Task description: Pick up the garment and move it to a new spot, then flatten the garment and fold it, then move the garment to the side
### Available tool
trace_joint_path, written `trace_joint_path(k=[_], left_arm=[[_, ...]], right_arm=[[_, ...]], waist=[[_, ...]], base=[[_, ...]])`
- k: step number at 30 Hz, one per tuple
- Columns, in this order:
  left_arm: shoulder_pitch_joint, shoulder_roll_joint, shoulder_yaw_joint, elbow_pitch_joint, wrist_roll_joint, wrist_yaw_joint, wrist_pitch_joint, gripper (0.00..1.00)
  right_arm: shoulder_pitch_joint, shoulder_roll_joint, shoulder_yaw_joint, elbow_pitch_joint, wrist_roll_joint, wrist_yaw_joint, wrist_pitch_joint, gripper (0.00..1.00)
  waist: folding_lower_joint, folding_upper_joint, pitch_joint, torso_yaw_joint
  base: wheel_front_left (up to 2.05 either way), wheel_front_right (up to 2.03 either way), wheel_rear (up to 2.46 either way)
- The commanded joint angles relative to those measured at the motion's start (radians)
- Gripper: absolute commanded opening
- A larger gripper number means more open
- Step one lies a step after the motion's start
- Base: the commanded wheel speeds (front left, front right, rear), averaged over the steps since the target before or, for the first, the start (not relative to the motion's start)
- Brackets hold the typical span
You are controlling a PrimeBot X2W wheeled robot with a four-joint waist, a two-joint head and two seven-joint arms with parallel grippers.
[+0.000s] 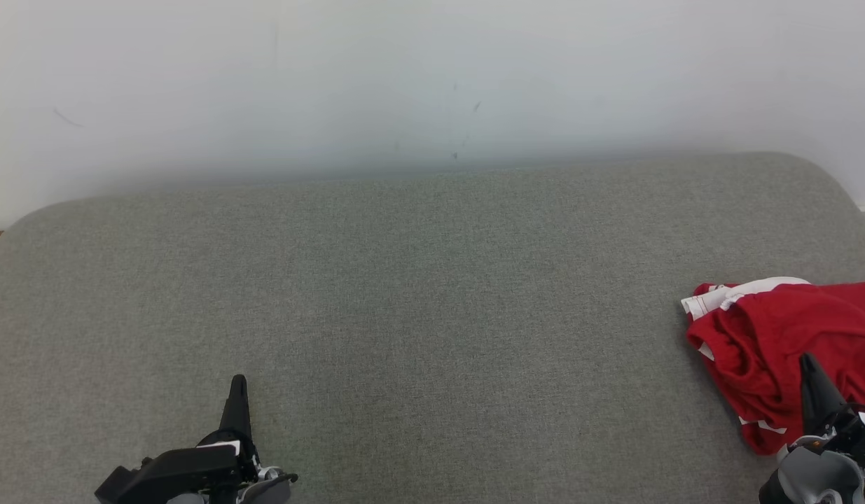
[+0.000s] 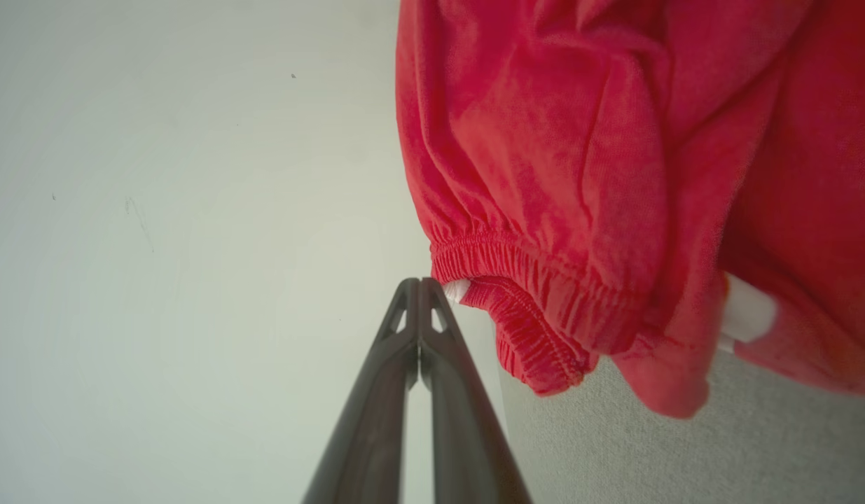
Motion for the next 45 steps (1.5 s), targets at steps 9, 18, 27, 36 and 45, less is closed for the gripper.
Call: trace_joint_path(k=[9,18,27,36,45], left_arm=[[-0.005,0.000,-0.001,0.004,-0.008,-0.005,0.005,0.00],[-0.005,0.000,-0.001,0.004,-0.008,-0.005,0.005,0.00],[-0.005,0.000,-0.001,0.004,-0.008,-0.005,0.005,0.00],[-0.005,0.000,-0.001,0.004,-0.008,-0.005,0.005,0.00],[-0.005,0.000,-0.001,0.004,-0.008,-0.005,0.005,0.00]], right_arm=[[-0.005,0.004,-0.003,0.002,-0.005,0.000,0.004,0.00],[-0.005,0.005,-0.005,0.002,-0.007,0.000,0.005,0.00],[-0.005,0.006,-0.007,0.002,-0.009,0.000,0.006,0.00],[-0.006,0.007,-0.009,0.002,-0.010,0.000,0.008,0.00],[-0.006,0.008,-0.010,0.002,-0.011,0.000,0.009,0.00]], waist=[[0.0000,0.0000,0.000,0.000],[0.0000,0.0000,0.000,0.000],[0.0000,0.0000,0.000,0.000],[0.0000,0.0000,0.000,0.000],[0.0000,0.0000,0.000,0.000]], base=[[0.00,0.00,0.00],[0.00,0.00,0.00],[0.00,0.00,0.00],[0.00,0.00,0.00],[0.00,0.00,0.00]])
